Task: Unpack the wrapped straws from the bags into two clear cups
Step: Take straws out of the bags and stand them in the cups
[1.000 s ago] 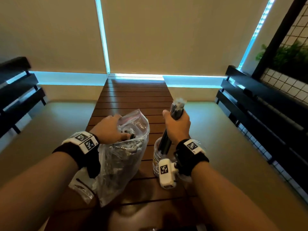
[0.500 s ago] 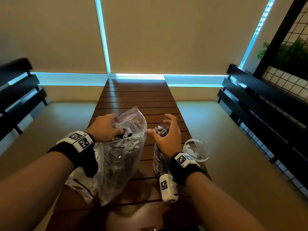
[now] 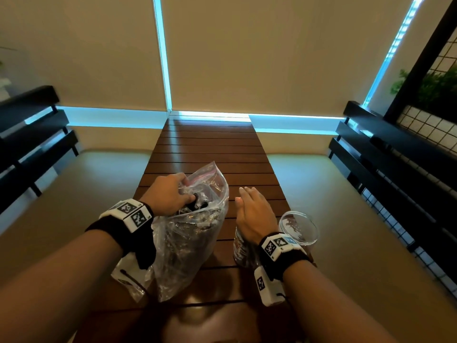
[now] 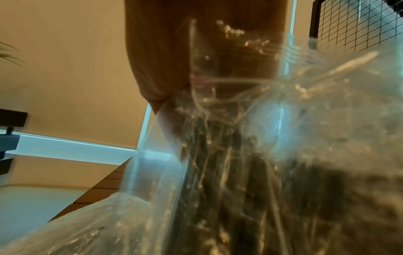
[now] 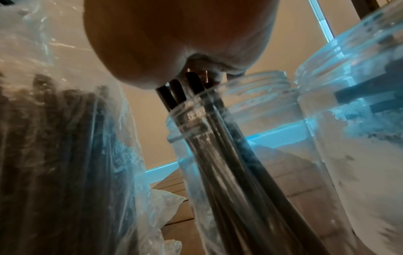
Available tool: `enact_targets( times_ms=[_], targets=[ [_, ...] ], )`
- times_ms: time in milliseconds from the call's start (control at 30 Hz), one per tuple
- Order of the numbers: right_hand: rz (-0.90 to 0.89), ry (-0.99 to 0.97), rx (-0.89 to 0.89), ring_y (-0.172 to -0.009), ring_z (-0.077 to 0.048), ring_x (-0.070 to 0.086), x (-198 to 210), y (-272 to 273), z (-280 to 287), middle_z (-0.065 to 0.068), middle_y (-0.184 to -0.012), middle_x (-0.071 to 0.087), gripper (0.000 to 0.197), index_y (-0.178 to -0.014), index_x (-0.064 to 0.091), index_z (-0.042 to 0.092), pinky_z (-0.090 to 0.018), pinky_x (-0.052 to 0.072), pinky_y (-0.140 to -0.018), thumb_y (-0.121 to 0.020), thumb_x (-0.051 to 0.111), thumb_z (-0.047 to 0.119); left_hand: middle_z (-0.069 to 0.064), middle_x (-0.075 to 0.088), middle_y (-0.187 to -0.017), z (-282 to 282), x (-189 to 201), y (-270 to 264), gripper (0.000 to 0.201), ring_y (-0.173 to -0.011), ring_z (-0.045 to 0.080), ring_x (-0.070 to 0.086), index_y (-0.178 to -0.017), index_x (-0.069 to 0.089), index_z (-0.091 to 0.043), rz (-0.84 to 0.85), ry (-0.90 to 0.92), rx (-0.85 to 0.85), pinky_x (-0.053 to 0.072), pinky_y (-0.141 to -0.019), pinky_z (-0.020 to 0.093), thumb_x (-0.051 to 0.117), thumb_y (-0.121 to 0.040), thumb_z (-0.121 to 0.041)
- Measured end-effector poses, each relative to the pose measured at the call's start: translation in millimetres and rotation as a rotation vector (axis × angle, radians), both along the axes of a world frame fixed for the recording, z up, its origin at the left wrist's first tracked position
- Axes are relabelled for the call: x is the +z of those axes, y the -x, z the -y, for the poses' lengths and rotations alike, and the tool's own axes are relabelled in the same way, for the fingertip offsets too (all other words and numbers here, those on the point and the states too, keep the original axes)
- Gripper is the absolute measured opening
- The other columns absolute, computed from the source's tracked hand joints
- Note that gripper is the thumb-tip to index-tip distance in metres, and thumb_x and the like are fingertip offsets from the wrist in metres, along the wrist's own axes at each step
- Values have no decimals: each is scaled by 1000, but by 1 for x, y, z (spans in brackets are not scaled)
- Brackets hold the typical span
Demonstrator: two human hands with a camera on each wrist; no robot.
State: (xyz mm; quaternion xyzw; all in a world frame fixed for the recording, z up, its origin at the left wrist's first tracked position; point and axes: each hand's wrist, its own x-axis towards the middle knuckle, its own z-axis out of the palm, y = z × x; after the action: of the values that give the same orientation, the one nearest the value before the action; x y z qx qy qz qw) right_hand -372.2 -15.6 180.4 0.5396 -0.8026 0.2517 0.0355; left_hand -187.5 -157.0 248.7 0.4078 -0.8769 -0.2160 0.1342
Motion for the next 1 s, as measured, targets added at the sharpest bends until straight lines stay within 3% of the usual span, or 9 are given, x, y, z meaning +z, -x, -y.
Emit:
enact_targets(
  times_ms=[100, 233, 333, 400, 500, 667, 800, 900, 1000],
  targets=[
    [73, 193, -3, -137, -20, 35, 14, -4, -3, -5, -146, 43, 50, -140, 47, 20, -42, 30, -114, -99, 31, 42, 0, 66, -94, -3, 2, 0, 31, -80, 14, 60, -101, 59, -23, 21, -13, -1, 43, -68, 27, 76, -80, -39],
    [115, 599, 240, -89, -12, 57, 67, -31, 5, 1, -101, 59, 13, -100, 63, 12, -26, 51, -77, -91, 56, 19, -4, 60, -111, -8, 11, 0, 48, -99, 16, 61, -115, 56, -23, 25, -132, -12, 49, -82, 30, 79, -76, -40],
    [17, 353, 496, -70, -12, 55, 96, -50, 16, 2, -81, 60, 5, -86, 64, 10, -25, 50, -66, -88, 59, 10, -4, 54, -125, -10, 21, -5, 63, -113, 17, 54, -126, 47, -27, 102, -301, -86, 47, -96, 39, 73, -68, -28],
    [-89, 97, 587, -69, -12, 58, 102, -58, 22, 1, -78, 65, 11, -83, 69, 12, -28, 52, -69, -88, 59, 10, -2, 56, -129, -10, 26, -10, 76, -114, 16, 56, -128, 45, -32, 158, -306, -123, 49, -97, 43, 66, -55, -32],
    [-138, -270, 604, -74, -13, 63, 97, -63, 30, 2, -82, 71, 13, -83, 76, 15, -26, 51, -73, -82, 65, 8, 3, 53, -135, -15, 30, -14, 85, -118, 19, 54, -140, 39, -21, 221, -228, -107, 48, -98, 37, 63, -59, -31],
    [-80, -435, 539, -60, -12, 60, 88, -68, 37, 6, -66, 65, 17, -67, 71, 21, -24, 44, -55, -80, 69, 32, 7, 56, -130, -7, 22, -25, 69, -95, 17, 58, -143, 34, -21, 228, -137, -59, 48, -75, 25, 68, -84, -19],
    [-125, -568, 514, -71, -13, 63, 90, -77, 39, 3, -78, 68, 30, -85, 74, 19, -27, 55, -63, -78, 70, 49, 8, 59, -127, -4, 15, -30, 56, -92, 16, 53, -137, 45, -17, 220, -59, -23, 43, -75, 24, 66, -85, -19],
    [-186, -643, 487, -84, -19, 64, 93, -85, 40, -1, -91, 66, 30, -103, 70, 18, -32, 57, -74, -79, 71, 36, 6, 64, -118, -4, 12, -31, 43, -82, 16, 58, -124, 55, -16, 207, -29, 12, 46, -65, 23, 67, -86, -29],
    [-237, -646, 507, -96, -25, 61, 93, -90, 39, -8, -104, 64, 27, -112, 64, 11, -32, 52, -81, -88, 62, 24, 6, 69, -96, -6, 14, -34, 34, -71, 19, 65, -103, 62, -12, 212, 34, 81, 57, -68, 35, 70, -84, -38]
  ],
)
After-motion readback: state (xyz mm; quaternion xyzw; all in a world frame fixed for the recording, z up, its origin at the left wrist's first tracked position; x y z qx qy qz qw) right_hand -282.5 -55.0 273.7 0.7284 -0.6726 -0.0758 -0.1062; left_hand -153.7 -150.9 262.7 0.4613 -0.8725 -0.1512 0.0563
